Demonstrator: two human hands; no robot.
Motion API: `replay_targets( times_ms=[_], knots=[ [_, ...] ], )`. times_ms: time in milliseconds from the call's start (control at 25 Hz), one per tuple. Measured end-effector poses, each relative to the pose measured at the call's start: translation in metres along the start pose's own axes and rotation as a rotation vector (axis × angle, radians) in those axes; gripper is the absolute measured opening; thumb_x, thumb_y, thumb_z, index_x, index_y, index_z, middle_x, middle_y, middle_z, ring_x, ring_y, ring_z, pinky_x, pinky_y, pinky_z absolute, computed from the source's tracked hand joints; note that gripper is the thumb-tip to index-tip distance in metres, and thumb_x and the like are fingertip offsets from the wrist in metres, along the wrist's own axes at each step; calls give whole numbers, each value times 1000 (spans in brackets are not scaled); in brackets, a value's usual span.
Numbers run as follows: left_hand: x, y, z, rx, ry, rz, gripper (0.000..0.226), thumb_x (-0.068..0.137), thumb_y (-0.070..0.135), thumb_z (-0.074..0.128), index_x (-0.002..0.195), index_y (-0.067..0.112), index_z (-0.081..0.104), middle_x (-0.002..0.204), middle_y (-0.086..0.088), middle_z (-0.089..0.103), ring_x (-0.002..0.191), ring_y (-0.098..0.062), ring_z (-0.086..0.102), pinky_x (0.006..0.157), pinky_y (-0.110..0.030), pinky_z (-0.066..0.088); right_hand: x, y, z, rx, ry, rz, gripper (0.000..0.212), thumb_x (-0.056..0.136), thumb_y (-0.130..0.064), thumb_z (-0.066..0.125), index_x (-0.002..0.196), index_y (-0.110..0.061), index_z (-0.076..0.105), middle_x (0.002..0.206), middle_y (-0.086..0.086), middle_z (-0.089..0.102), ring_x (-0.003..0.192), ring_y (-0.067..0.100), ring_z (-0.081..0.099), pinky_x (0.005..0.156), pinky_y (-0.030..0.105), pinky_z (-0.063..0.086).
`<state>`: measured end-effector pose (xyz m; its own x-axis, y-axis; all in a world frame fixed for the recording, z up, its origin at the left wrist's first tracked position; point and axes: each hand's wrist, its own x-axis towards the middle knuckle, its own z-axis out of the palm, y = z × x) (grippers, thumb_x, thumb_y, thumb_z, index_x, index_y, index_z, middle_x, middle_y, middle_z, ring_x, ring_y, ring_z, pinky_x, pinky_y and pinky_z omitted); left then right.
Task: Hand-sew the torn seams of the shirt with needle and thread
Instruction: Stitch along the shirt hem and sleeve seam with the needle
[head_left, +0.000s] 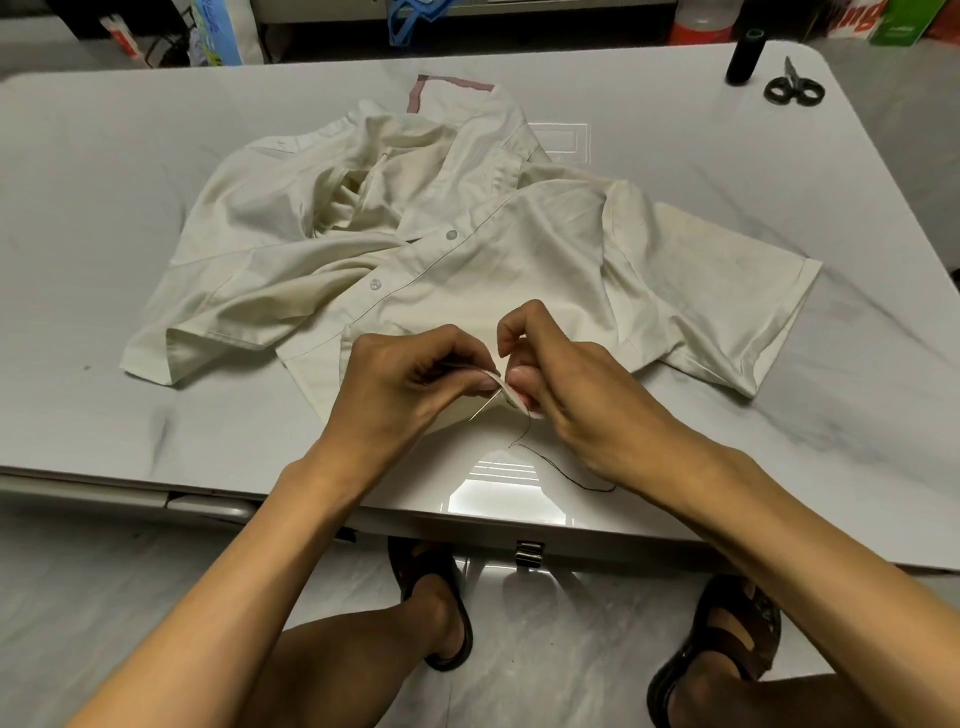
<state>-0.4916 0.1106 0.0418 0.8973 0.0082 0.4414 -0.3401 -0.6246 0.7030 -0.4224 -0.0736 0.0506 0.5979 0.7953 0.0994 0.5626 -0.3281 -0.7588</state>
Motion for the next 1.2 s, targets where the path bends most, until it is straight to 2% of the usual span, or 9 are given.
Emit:
replay_targets(
  times_ms=[80, 200, 360, 600, 680, 800, 880, 1000, 1200],
  knots=[
    [1, 3, -1, -91, 29, -96, 7, 81, 1, 78, 86, -1, 73, 75, -5, 75, 71, -6, 74, 71, -19, 57, -2, 2, 0, -61, 125, -30, 19, 99, -10, 48, 110, -26, 44, 85, -10, 54, 78, 8, 50, 69, 27, 42],
    [3, 7, -2, -240, 67, -224, 7, 81, -2, 76, 83, 3, 72, 70, -3, 74, 67, -13, 74, 69, -21, 55, -4, -3, 2, -256, 353, -197, 10, 96, -16, 56, 104, -15, 63, 93, -2, 58, 85, 16, 52, 73, 30, 42],
    [5, 9, -2, -322, 12, -316, 8, 83, -3, 74, 84, 4, 72, 70, -6, 73, 66, -18, 73, 68, -24, 55, -2, -3, 8, -406, 404, -311, 11, 91, -21, 66, 99, -16, 72, 89, 3, 59, 81, 20, 51, 69, 33, 42],
    [7, 9, -5, -440, -39, -401, 9, 87, -1, 69, 87, 7, 71, 73, -14, 74, 72, -27, 75, 74, -32, 59, 2, 0, 8, -395, 516, -325, 7, 89, -17, 71, 91, -12, 75, 86, 3, 62, 80, 20, 53, 71, 29, 38],
    [9, 9, -4, -421, -41, -425, 7, 88, -1, 69, 87, 6, 71, 72, -14, 74, 71, -27, 75, 73, -32, 60, 3, -7, 8, -265, 523, -316, 3, 87, -12, 71, 86, -10, 73, 87, 1, 63, 83, 17, 55, 74, 27, 40],
    [11, 3, -6, -418, 4, -508, 6, 89, -4, 67, 88, 1, 70, 73, -15, 74, 71, -27, 74, 71, -30, 60, 5, -24, -4, 329, 589, -65, 9, 90, -4, 65, 85, -12, 66, 89, -1, 71, 91, 11, 66, 82, 22, 48],
    [12, 0, -9, -432, 18, -556, 6, 89, -4, 67, 88, 0, 70, 75, -18, 74, 71, -27, 74, 70, -29, 60, 7, -28, -13, 669, 650, 99, 10, 96, -6, 57, 89, -12, 61, 85, 3, 75, 88, 15, 71, 81, 25, 53],
    [12, 0, -9, -440, -6, -589, 3, 89, -4, 67, 91, -3, 70, 77, -21, 73, 72, -27, 74, 70, -28, 60, 8, -25, -18, 779, 707, 204, 6, 97, -7, 55, 94, -9, 59, 74, 4, 73, 77, 18, 71, 76, 27, 55],
    [13, 0, -7, -446, 6, -608, 3, 89, -4, 67, 91, -2, 69, 75, -19, 73, 71, -26, 73, 69, -26, 59, 8, -28, -17, 762, 725, 170, 10, 93, -1, 60, 95, -10, 55, 67, 5, 70, 70, 17, 68, 74, 28, 54]
  ],
)
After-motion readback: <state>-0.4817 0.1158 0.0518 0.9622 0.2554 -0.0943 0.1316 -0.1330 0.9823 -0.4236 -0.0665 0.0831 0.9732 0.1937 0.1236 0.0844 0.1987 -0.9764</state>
